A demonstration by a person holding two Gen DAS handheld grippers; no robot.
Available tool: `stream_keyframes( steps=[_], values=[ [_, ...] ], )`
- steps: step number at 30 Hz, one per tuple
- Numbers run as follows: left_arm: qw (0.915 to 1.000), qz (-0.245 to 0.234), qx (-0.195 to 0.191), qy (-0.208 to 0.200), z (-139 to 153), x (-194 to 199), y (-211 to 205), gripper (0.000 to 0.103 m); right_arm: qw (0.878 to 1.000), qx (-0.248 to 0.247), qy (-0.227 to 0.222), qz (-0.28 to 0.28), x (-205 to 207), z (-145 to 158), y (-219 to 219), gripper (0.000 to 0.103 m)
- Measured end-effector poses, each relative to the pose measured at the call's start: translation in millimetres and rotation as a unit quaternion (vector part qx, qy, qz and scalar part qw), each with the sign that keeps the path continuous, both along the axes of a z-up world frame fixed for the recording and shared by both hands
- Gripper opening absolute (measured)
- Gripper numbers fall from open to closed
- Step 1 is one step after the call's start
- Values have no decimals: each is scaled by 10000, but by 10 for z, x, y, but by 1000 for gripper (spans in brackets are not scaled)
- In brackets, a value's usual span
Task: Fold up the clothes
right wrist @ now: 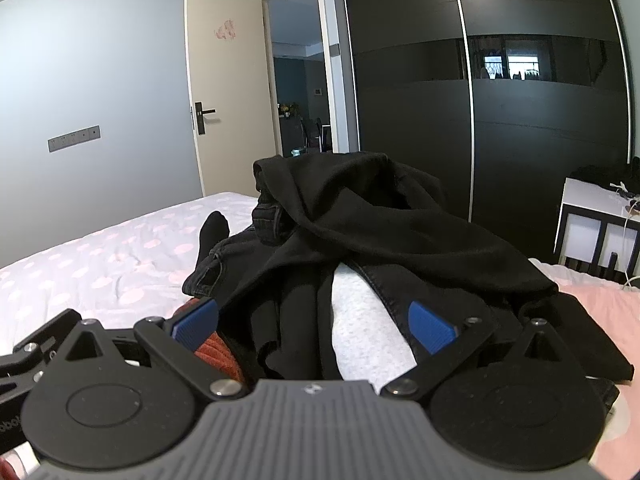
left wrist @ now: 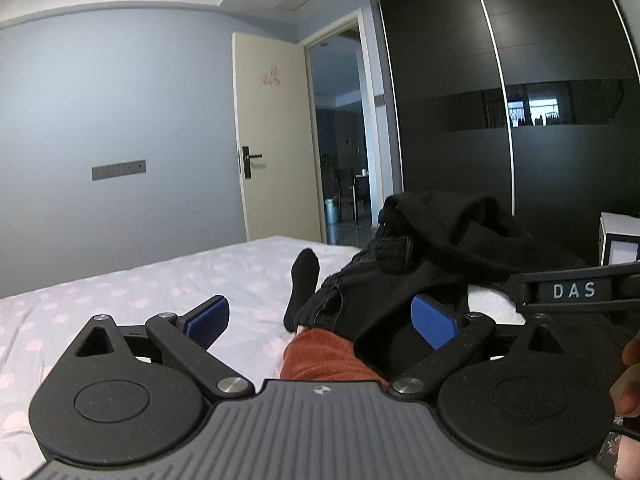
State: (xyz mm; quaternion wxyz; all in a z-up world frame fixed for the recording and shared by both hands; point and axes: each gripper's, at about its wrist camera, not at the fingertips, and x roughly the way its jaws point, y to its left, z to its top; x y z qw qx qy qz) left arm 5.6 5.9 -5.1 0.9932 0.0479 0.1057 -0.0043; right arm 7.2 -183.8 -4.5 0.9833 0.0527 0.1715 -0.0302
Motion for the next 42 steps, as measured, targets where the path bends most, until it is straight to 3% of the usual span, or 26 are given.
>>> stream_keyframes(
  steps=[27, 35, 42],
  values=[
    [9980, 349, -215, 490, -57, 87, 135, 103, 9996, -10, 236, 182, 84, 30, 0, 103],
    [9970, 88, -136, 757, -12, 194, 166, 103, 9989, -57, 322, 330, 337, 69, -135, 102],
    [9941, -221, -4, 1064, 79, 416, 191, 103, 9970, -551, 227, 492, 729, 114, -279, 102]
  ],
)
